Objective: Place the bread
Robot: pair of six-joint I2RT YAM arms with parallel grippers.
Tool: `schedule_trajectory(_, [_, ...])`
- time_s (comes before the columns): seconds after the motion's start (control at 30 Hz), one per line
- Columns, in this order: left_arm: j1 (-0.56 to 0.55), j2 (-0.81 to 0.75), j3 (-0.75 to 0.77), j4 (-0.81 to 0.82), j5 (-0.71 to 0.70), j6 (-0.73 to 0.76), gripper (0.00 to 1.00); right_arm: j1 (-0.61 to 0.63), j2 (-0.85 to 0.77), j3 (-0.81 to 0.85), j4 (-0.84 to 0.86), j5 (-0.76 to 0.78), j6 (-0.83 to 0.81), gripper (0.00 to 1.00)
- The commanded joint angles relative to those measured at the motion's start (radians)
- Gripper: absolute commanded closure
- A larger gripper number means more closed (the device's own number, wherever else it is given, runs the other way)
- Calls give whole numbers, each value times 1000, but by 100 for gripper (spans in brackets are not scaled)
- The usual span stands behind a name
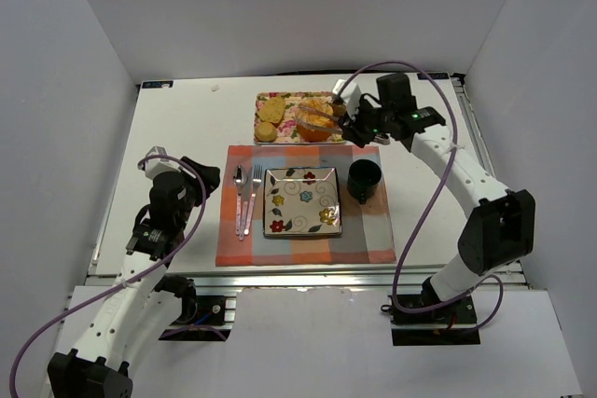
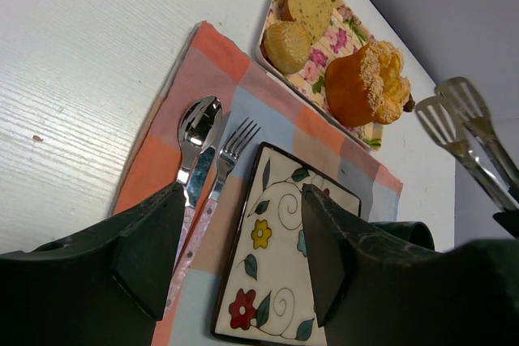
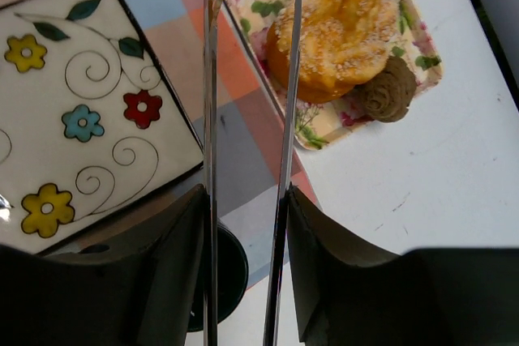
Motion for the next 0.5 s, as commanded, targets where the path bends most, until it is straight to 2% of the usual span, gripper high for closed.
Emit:
schedule_trajectory(0.0, [6,-12,-6,2,-12,-2,31,37,33,57,-15,109,-103,52])
schedule_trajectory(0.23, [6,-33,-22,2,-17,-8,31,94,127,117,-12,242,-140,52])
schedule_trajectory(0.47, [4,-50,-31,-9,-26,-10,31,113,199,160,-34,304,-139,51])
